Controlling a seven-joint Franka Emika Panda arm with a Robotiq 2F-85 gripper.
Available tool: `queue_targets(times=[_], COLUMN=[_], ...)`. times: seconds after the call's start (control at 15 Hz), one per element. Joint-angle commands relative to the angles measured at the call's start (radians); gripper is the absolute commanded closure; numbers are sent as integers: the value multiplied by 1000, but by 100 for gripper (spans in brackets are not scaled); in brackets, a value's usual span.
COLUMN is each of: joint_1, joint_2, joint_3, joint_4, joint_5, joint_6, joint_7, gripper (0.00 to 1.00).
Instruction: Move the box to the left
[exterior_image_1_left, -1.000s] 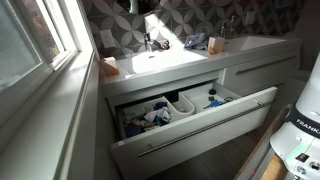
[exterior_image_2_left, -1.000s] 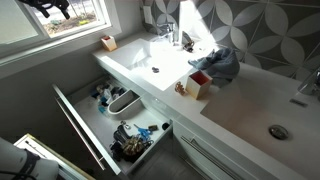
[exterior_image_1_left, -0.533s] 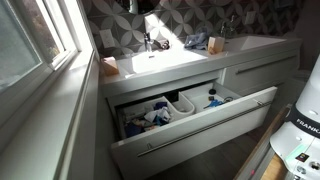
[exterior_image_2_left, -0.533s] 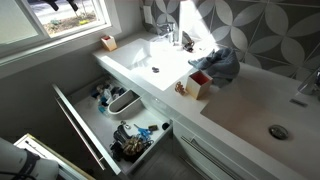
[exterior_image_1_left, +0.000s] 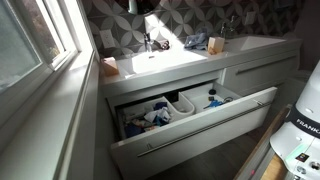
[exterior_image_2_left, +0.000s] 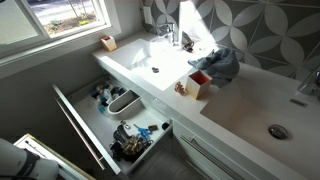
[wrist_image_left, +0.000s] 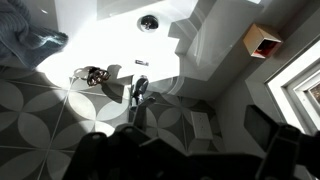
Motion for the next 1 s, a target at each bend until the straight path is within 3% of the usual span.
queue_targets(times=[0.0,0.67,0.73,0.93], joint_1=[-2,0,-49,-127], joint_2=[6,15,32,78], joint_3=[4,9,14,-52], joint_4=[7,12,25,89], joint_5=[2,2,-79,-118], joint_6=[-3,-3,82,106], joint_7=[-1,1,41,56], gripper=[0,0,0,0])
